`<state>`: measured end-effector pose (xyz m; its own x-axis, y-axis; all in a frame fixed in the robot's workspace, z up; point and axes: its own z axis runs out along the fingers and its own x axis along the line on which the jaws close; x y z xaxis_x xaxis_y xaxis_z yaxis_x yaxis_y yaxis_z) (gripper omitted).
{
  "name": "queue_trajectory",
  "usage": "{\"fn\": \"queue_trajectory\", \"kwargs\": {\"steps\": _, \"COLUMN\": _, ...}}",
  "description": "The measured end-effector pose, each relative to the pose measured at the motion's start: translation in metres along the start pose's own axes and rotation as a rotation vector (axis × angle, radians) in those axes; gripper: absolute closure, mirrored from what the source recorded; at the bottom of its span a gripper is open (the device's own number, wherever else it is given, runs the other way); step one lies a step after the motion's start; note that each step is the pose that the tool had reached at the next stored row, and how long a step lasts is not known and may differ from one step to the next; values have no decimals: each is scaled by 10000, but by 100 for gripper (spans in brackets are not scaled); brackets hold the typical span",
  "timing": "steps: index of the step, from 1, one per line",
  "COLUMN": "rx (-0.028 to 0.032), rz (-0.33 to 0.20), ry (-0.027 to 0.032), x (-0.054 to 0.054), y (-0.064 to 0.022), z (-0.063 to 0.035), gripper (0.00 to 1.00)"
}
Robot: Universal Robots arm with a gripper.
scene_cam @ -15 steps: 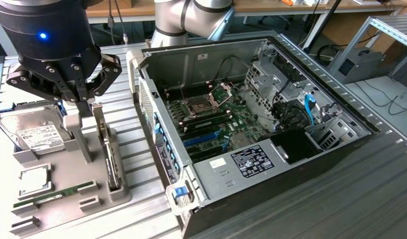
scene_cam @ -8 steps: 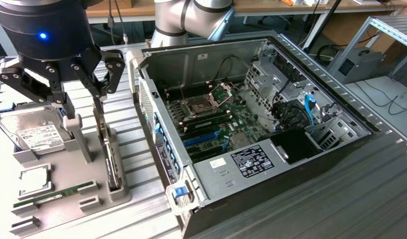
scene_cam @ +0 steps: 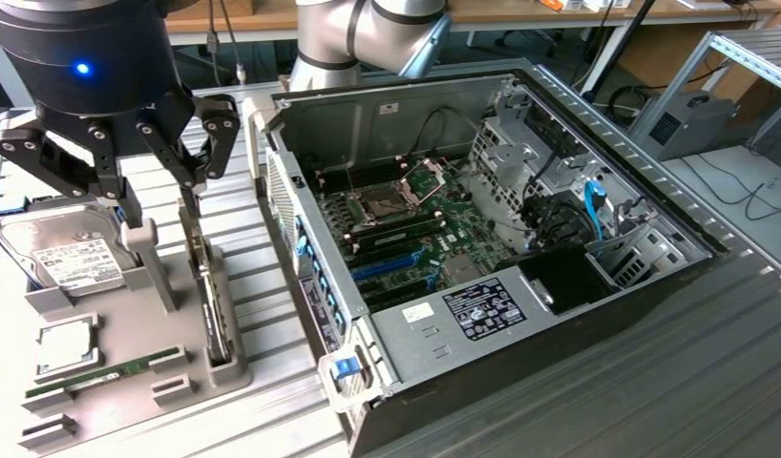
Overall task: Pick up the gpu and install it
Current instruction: 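Pick up the gpu and move the gpu toward the slot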
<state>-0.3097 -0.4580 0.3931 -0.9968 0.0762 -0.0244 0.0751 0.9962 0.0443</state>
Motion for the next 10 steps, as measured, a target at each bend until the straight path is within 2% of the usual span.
{"fn": "queue_trajectory", "kwargs": {"steps": 10, "rx": -1, "rz": 0, "ry": 0, "x": 0, "y": 0, "z": 11, "gripper": 52}}
